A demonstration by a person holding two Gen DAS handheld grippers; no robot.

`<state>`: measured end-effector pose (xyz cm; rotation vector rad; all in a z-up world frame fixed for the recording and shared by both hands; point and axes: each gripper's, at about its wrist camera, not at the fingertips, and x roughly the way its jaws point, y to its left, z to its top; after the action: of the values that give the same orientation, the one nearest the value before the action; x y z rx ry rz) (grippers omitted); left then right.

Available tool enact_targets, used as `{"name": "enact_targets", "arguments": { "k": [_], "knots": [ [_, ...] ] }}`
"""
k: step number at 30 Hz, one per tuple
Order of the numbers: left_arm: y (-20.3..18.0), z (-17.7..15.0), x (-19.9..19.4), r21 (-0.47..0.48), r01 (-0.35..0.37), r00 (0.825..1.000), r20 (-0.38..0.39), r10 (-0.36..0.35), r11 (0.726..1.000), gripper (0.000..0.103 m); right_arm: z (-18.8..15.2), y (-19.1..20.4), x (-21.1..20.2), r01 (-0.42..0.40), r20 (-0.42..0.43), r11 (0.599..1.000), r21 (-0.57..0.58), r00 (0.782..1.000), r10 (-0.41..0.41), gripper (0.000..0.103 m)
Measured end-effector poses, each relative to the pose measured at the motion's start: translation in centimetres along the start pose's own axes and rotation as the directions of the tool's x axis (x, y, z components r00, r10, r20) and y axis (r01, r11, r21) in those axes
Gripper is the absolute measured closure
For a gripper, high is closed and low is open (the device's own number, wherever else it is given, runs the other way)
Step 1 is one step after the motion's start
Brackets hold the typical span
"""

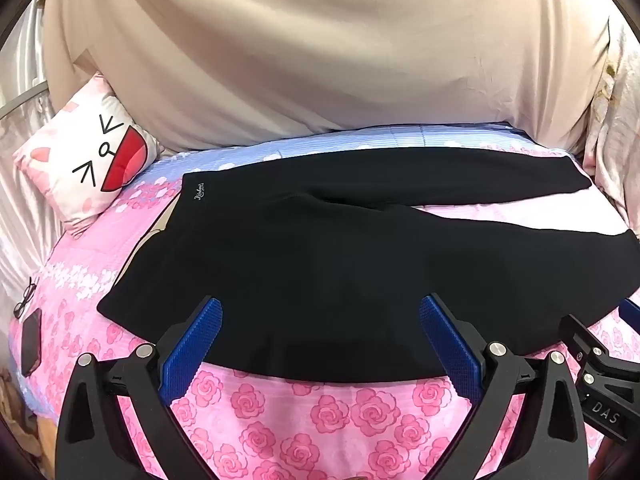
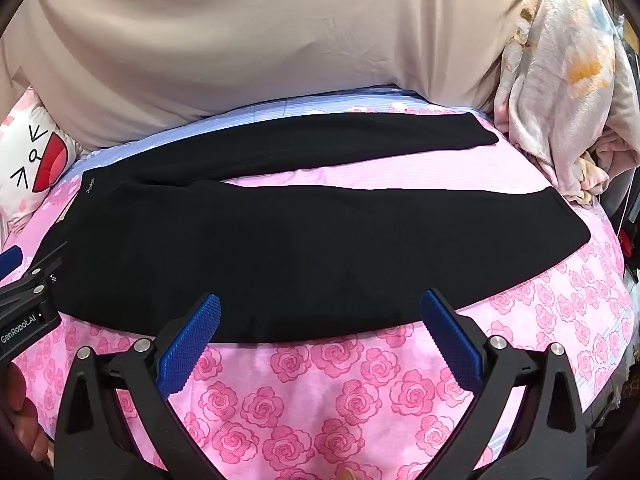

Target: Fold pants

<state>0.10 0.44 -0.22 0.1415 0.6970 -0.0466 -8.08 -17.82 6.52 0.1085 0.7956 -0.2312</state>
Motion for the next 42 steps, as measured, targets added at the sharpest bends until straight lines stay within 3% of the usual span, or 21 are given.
{"name": "enact_targets", "arguments": {
  "k": [42],
  "knots": [
    [-0.1, -0.4, 0.6, 0.009, -0.029, 0.999, -0.018, 0.029, 1.000, 0.005, -0.2, 0.3, 0.2, -0.006, -0.001, 1.000, -0.003, 1.000, 0.006, 0.005]
  ]
}}
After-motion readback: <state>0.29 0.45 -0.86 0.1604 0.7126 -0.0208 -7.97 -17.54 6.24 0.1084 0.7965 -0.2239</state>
